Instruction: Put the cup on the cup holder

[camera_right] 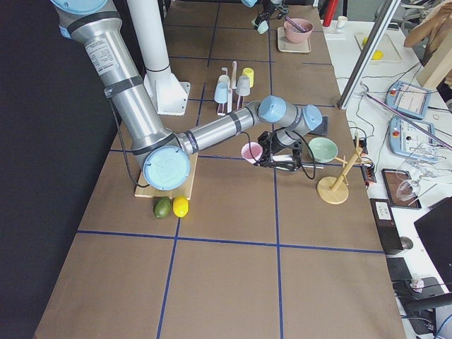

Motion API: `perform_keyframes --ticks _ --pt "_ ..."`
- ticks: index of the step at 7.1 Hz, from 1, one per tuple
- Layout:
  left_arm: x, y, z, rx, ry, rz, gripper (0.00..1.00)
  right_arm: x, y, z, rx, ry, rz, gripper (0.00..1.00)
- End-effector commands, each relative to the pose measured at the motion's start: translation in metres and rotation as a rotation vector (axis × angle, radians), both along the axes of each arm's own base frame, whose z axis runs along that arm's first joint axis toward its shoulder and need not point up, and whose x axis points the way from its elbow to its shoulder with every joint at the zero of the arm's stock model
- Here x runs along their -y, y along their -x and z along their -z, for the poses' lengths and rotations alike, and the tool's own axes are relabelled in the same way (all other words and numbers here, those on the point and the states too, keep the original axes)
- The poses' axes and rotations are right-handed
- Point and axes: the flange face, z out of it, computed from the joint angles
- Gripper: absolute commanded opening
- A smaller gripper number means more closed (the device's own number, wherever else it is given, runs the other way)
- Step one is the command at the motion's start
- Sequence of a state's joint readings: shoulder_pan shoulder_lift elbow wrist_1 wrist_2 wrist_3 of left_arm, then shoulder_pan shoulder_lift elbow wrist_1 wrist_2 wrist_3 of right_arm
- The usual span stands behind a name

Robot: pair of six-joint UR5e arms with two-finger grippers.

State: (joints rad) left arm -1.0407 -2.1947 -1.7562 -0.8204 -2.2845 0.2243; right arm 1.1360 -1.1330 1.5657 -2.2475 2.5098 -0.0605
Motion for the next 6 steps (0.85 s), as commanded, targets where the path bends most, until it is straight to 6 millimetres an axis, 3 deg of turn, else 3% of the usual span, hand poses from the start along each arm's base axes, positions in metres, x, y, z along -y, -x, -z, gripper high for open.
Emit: perform_keyframes --ticks 1,2,4,5,6 --pt "-0.007 0.003 0.025 -0.154 -0.265 0.0 0.08 -0.001 0.018 0.015 0.064 -0.145 0.026 0.0" --pt "-0.01 0.002 0.025 -0.221 -0.352 0.041 0.08 0.003 0.017 0.023 0.083 -0.17 0.014 0.0" --pt "-0.018 0.002 0.057 -0.394 -0.434 0.23 0.08 0.014 0.021 0.051 0.194 -0.394 0.01 0.0" --pt "-0.035 -0.009 0.057 -0.49 -0.484 0.241 0.08 0.017 0.02 0.066 0.248 -0.477 0.006 0.0" --pt "-0.049 -0.018 0.073 -0.594 -0.529 0.252 0.08 0.016 0.022 0.074 0.279 -0.501 0.011 0.0"
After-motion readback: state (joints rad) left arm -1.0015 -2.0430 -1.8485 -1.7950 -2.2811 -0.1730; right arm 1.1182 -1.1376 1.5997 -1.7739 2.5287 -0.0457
